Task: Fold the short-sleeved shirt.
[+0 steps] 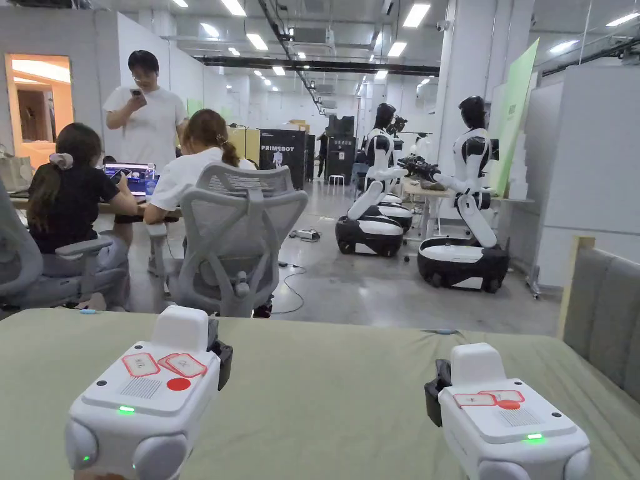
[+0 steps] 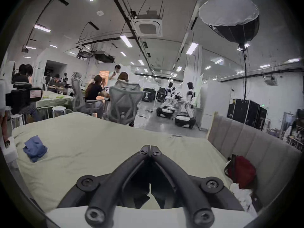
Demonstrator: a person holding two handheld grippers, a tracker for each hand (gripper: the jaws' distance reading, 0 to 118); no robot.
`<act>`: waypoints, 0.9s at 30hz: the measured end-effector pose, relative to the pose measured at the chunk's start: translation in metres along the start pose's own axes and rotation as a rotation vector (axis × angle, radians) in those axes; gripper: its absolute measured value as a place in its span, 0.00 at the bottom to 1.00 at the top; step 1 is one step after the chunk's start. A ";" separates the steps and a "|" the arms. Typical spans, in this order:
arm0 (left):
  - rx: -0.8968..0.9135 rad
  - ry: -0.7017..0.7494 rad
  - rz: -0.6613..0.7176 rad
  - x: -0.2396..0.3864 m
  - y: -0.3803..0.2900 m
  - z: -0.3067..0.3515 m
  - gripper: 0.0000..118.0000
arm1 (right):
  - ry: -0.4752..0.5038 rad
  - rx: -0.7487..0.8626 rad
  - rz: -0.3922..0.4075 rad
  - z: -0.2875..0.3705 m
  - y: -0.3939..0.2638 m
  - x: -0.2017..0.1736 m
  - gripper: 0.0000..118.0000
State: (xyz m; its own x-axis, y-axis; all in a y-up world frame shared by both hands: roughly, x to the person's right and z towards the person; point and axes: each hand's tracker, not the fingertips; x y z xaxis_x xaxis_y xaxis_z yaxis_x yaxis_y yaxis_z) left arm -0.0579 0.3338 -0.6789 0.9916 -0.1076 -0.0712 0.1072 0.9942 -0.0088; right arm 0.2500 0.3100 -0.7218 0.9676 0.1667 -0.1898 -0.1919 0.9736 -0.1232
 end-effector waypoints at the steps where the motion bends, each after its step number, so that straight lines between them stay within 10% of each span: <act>1: 0.000 -0.016 -0.004 0.000 -0.002 0.005 0.00 | -0.001 0.002 0.000 0.002 -0.001 0.002 0.00; 13: -0.051 -0.007 0.061 -0.004 -0.005 0.016 0.01 | -0.019 0.000 -0.043 0.014 -0.009 0.005 0.01; 16: -0.044 -0.021 0.066 -0.004 -0.007 0.018 0.25 | -0.026 0.003 -0.042 0.016 -0.007 0.004 0.35; 21: -0.013 -0.020 0.069 -0.006 -0.011 0.022 0.98 | -0.004 0.004 -0.051 0.015 -0.007 0.000 0.93; 27: -0.010 -0.012 0.045 -0.010 -0.011 0.027 1.00 | 0.015 0.013 -0.089 0.014 -0.005 -0.002 1.00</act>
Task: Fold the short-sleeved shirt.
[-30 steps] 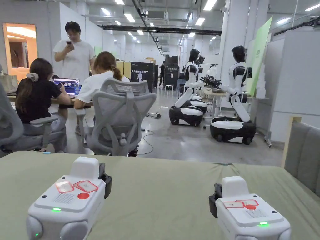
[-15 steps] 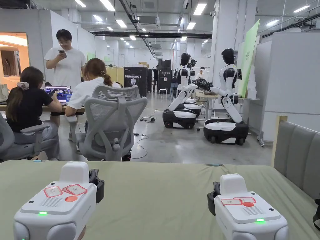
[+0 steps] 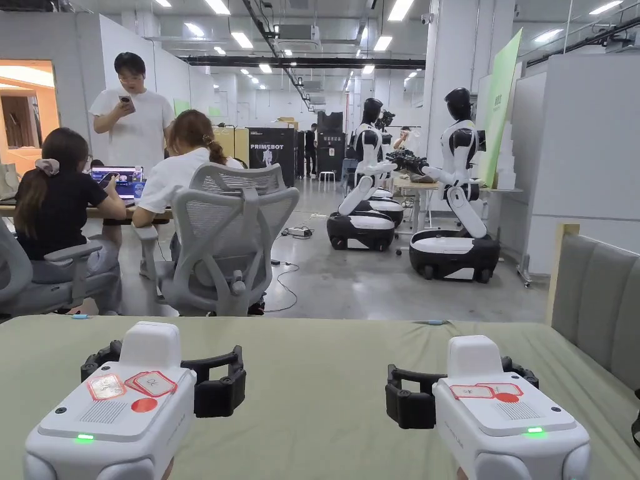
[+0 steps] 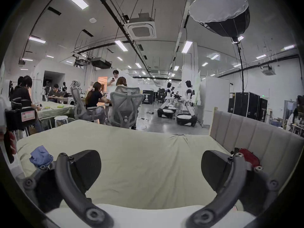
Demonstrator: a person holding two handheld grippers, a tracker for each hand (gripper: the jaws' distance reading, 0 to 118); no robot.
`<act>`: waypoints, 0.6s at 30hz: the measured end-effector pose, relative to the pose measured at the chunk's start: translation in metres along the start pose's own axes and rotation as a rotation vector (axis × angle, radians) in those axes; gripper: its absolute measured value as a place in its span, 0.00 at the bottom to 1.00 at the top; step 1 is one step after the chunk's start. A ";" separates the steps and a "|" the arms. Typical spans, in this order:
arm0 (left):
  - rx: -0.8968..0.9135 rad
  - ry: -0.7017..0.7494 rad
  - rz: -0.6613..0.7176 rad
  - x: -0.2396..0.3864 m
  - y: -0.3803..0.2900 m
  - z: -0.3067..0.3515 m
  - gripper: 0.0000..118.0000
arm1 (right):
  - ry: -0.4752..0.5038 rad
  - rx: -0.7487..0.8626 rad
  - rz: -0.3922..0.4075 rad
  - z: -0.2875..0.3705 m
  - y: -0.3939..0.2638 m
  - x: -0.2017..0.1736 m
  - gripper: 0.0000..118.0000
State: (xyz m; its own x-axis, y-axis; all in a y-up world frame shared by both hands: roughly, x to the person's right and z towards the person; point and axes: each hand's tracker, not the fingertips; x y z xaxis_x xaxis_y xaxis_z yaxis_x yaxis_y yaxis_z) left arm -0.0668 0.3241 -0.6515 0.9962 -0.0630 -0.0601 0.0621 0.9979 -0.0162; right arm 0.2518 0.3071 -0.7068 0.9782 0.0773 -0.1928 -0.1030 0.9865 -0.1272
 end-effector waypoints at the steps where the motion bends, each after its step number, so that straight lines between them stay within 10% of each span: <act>1: 0.004 0.004 -0.002 0.002 0.002 0.001 1.00 | -0.004 0.000 0.003 0.000 -0.001 -0.002 1.00; 8: 0.017 0.017 -0.004 -0.005 0.001 0.008 1.00 | 0.078 -0.060 -0.121 -0.002 -0.001 -0.002 1.00; 18: 0.005 0.017 0.014 -0.009 0.001 0.012 1.00 | -0.053 -0.094 -0.002 0.000 0.003 -0.025 1.00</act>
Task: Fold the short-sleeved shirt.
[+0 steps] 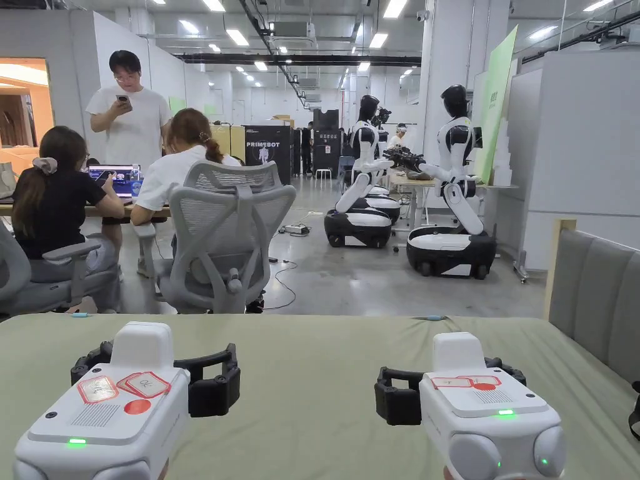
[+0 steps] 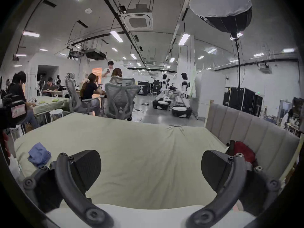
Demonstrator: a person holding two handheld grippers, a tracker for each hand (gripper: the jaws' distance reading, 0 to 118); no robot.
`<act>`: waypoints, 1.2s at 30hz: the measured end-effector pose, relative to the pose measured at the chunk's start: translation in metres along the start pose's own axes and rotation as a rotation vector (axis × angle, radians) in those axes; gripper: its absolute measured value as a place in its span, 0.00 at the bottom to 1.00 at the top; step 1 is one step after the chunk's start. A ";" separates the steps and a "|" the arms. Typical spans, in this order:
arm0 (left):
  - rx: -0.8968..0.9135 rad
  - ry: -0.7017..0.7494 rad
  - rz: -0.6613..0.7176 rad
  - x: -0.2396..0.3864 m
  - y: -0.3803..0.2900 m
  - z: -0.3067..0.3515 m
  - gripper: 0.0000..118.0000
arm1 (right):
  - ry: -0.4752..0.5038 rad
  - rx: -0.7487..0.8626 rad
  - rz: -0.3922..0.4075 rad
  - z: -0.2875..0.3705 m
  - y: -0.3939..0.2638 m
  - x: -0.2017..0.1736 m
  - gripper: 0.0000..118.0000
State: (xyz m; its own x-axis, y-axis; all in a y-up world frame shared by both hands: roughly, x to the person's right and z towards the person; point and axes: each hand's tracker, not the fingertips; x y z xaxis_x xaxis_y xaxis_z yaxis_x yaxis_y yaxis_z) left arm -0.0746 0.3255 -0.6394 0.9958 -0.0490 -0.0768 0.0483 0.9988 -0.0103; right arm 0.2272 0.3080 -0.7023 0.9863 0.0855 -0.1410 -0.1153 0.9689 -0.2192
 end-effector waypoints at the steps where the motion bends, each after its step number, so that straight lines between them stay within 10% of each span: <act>1: -0.001 0.002 0.000 0.000 0.000 0.000 1.00 | 0.023 -0.003 -0.023 0.001 0.000 0.001 1.00; 36: -0.019 -0.008 0.005 0.007 -0.003 -0.003 1.00 | -0.041 0.097 -0.108 0.024 0.007 0.009 1.00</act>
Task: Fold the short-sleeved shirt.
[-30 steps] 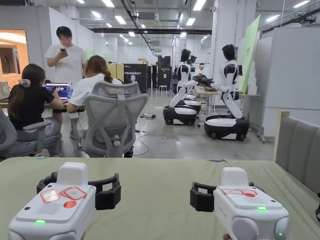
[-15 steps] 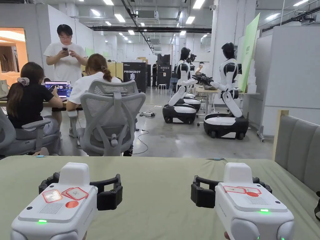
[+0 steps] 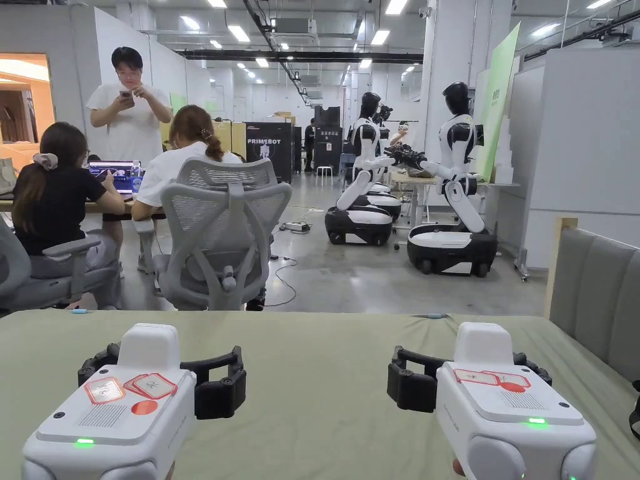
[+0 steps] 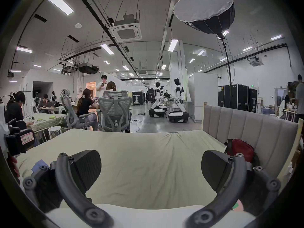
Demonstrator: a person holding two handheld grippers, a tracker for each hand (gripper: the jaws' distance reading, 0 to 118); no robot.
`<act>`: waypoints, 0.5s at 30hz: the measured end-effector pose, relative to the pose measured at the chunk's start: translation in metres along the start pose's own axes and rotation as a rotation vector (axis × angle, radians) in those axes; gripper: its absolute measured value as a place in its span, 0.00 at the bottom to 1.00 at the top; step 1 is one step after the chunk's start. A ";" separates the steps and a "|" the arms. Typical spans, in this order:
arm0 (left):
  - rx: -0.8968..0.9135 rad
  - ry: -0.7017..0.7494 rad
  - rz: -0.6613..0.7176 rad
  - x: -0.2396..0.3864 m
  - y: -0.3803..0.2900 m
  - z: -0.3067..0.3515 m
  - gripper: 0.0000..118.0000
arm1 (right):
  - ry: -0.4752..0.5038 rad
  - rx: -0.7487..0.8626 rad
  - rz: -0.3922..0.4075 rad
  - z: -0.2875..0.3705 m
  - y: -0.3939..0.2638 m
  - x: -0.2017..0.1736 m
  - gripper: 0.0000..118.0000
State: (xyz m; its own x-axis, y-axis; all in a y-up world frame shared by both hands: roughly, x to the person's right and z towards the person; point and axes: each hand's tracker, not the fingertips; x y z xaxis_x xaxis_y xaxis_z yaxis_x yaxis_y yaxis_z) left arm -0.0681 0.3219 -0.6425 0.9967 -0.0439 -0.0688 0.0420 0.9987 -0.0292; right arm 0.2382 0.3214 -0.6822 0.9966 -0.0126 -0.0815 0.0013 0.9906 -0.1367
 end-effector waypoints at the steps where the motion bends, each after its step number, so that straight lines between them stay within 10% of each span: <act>1: 0.000 0.001 -0.002 0.000 0.000 0.000 1.00 | -0.001 0.000 0.003 0.000 0.000 0.000 1.00; 15: -0.003 0.006 0.000 -0.002 -0.001 -0.002 1.00 | 0.009 -0.004 0.030 -0.003 0.000 -0.005 1.00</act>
State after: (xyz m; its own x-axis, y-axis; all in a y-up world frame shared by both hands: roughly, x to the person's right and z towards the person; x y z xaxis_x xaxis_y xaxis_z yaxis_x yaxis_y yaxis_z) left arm -0.0700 0.3206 -0.6442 0.9962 -0.0441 -0.0751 0.0417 0.9986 -0.0322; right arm 0.2334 0.3208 -0.6845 0.9953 0.0161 -0.0951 -0.0292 0.9900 -0.1379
